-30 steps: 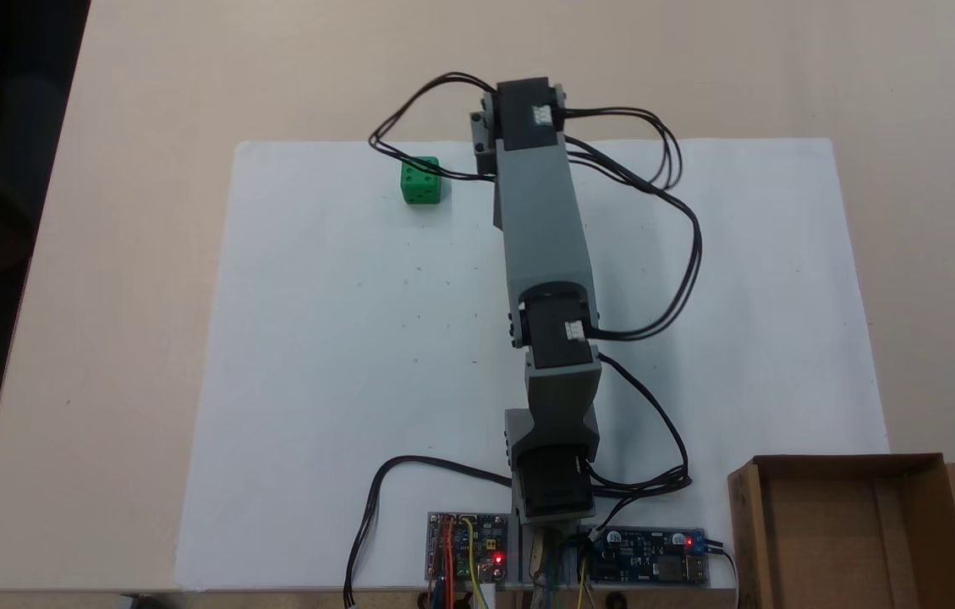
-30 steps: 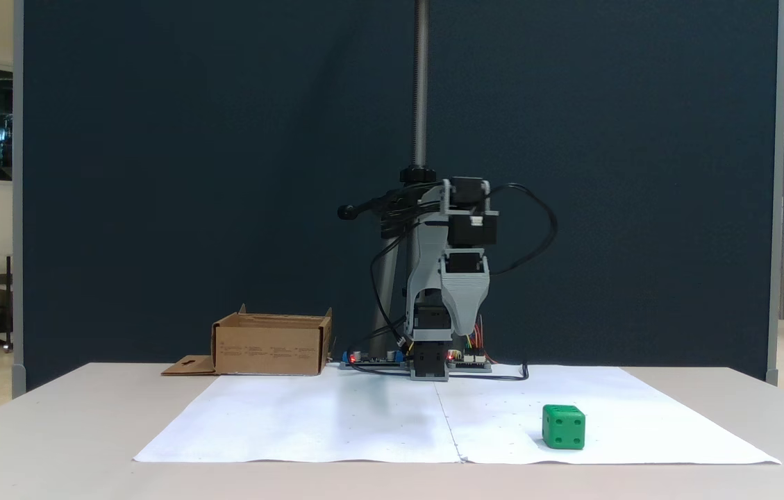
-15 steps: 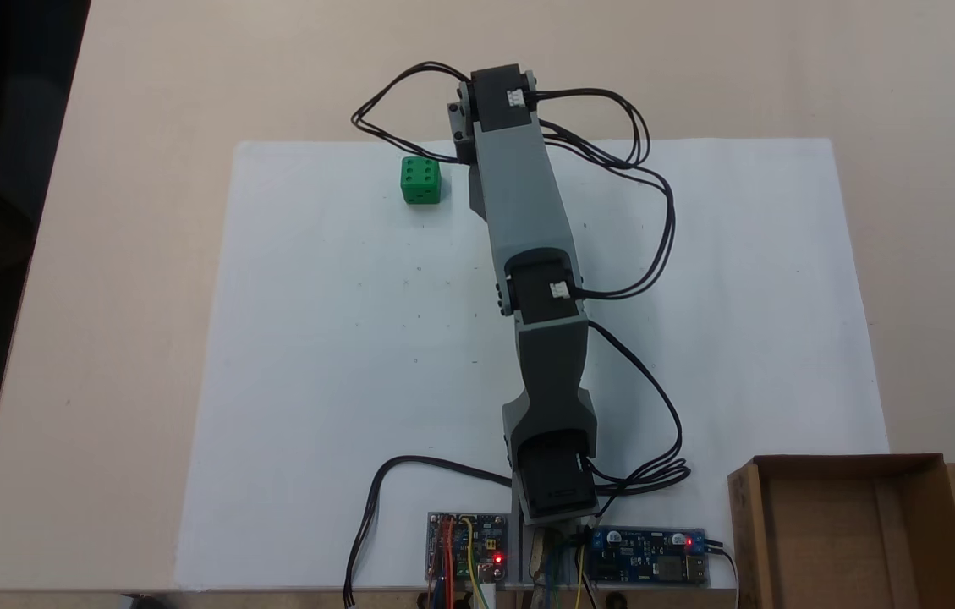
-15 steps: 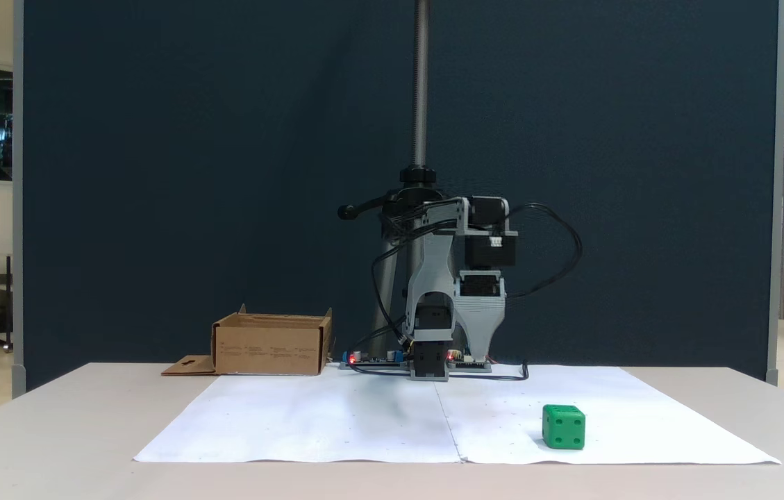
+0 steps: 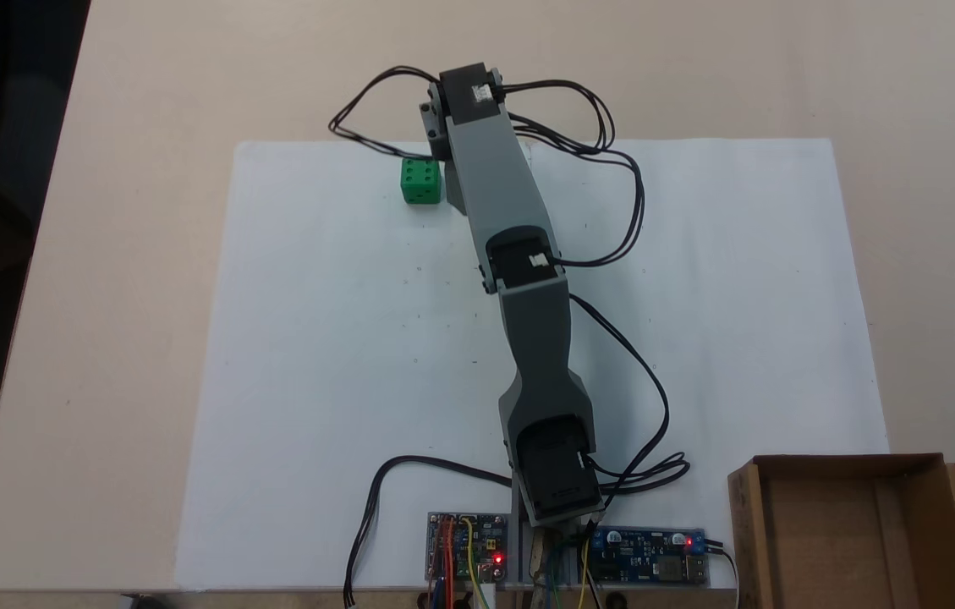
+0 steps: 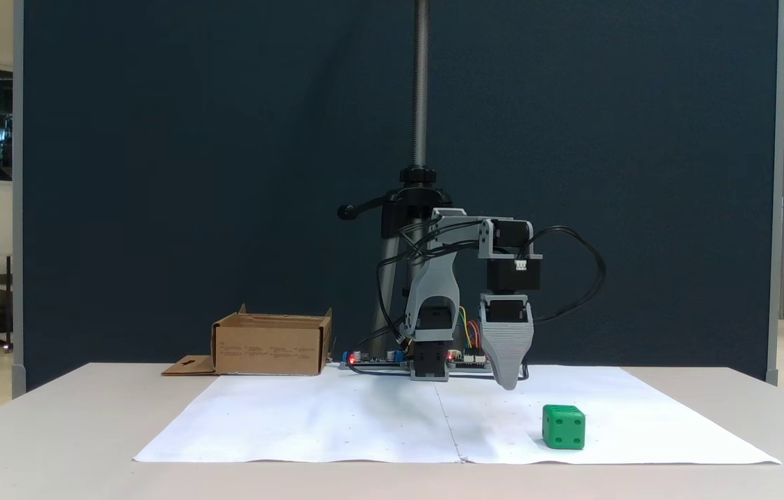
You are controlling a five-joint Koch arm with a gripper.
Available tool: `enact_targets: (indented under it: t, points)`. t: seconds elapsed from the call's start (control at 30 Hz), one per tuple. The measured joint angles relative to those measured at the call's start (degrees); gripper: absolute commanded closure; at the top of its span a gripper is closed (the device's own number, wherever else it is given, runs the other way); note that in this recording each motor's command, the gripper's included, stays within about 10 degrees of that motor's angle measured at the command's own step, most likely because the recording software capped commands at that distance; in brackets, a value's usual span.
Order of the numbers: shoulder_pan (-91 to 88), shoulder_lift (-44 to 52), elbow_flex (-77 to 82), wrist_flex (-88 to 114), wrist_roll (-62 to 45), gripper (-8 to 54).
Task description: Grasp a green dice and put it in the bin.
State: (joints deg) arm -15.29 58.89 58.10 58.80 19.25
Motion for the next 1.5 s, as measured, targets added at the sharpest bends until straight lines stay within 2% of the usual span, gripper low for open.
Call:
enact_targets:
  t: [0.63, 1.5]
  points:
    - [-4.4, -6.6, -9.4, -0.4, 2.1, 5.7]
    - [-8.3, -12.4, -10.5, -1.7, 2.9, 5.7]
